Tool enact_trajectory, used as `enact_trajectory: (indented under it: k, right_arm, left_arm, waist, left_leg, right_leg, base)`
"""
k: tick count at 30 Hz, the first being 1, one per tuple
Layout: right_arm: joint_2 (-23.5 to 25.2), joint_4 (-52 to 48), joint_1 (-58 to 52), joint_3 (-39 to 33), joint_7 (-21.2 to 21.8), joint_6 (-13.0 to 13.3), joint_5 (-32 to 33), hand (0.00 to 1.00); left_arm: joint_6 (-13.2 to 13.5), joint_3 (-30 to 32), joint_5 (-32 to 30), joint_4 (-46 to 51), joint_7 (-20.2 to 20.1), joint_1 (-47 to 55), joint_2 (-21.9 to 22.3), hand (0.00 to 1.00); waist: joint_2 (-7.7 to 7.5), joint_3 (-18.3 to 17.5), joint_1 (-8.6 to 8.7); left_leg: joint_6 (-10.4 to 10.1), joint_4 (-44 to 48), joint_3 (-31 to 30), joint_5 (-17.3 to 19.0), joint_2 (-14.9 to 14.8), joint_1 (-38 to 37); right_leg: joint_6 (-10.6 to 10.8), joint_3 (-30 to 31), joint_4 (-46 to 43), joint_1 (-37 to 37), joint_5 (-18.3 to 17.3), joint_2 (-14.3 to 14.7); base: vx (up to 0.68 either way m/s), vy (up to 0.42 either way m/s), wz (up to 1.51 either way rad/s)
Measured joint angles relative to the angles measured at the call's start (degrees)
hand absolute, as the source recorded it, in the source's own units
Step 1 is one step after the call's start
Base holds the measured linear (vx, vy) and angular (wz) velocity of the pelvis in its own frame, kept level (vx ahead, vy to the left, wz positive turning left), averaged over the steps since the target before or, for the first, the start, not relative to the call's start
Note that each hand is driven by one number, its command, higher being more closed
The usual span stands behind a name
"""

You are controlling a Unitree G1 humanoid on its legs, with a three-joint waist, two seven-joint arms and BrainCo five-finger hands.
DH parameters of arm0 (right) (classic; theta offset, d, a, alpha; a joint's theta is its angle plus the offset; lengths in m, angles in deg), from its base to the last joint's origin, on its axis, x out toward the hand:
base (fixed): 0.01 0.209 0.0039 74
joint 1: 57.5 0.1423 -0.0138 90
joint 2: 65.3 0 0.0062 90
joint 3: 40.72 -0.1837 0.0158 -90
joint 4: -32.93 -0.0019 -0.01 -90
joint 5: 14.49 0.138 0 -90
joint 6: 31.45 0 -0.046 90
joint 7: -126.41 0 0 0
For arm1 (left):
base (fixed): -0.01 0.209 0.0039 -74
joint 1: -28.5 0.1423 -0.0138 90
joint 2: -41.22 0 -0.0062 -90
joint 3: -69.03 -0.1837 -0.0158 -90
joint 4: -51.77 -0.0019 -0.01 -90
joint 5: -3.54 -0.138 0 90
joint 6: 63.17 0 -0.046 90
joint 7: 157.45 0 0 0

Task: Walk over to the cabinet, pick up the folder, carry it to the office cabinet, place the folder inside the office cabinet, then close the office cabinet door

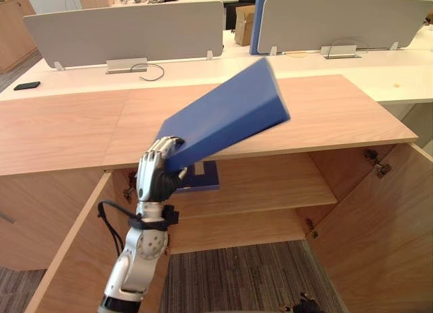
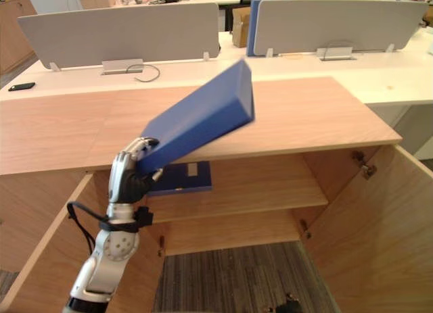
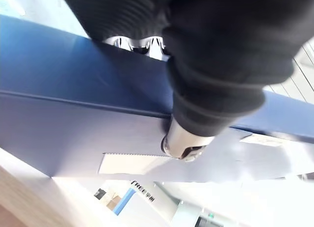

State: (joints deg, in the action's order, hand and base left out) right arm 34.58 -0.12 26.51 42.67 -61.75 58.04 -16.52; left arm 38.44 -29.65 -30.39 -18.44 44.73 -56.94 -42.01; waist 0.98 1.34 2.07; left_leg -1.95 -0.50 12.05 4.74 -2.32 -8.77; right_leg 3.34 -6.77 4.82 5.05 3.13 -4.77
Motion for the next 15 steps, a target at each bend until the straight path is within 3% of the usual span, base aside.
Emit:
enact_trajectory:
  k: [6, 10, 11, 15]
  right_arm:
    - [1.4, -17.1, -4.3, 4.2, 0.0, 0.7, 0.9, 0.0]
    - [2.1, -25.4, -4.2, 4.6, 0.9, 0.9, 1.8, 0.0]
    - [2.1, -29.0, -4.2, 4.6, 1.6, 0.9, 3.7, 0.0]
    - [2.0, -40.3, -3.8, 6.2, 3.4, 2.9, 11.5, 0.0]
  left_arm:
    - [1.6, -0.2, 18.0, 5.1, -5.2, 5.8, 3.5, 1.0]
    - [1.7, -0.6, 34.4, 7.0, -12.6, 8.3, 3.8, 1.0]
    - [1.7, -0.6, 39.7, 7.0, -15.2, 8.5, 3.9, 1.0]
    - [1.5, -0.8, 49.0, 9.1, -19.3, 9.3, 4.1, 1.0]
  waist:
    - [-0.13, 0.0, -0.06]
    - [-0.04, -0.1, -0.51]
    - [0.03, -0.1, -0.71]
    - [-0.22, 0.0, -0.92]
  left_leg:
    - [0.2, 0.9, 0.3, 0.2, 0.0, 1.5]
    - [0.1, 1.0, 0.5, 0.1, -0.1, 1.9]
    - [0.1, 1.0, 0.5, 0.1, -0.1, 1.9]
    - [0.1, 1.0, 0.7, 0.1, -0.2, 1.9]
  right_leg:
    - [0.3, 0.8, 0.0, -1.2, 0.3, 0.0]
    - [0.2, 1.0, 0.0, -1.6, 0.4, 0.1]
    - [0.2, 1.1, 0.0, -1.7, 0.4, 0.1]
    - [0.2, 1.2, 0.0, -1.8, 0.4, 0.3]
  base:
    - [-0.04, -0.01, -0.04]
    - [-0.03, -0.013, -0.03]
    - [0.0, 0.0, 0.0]
    - [0.0, 0.0, 0.0]
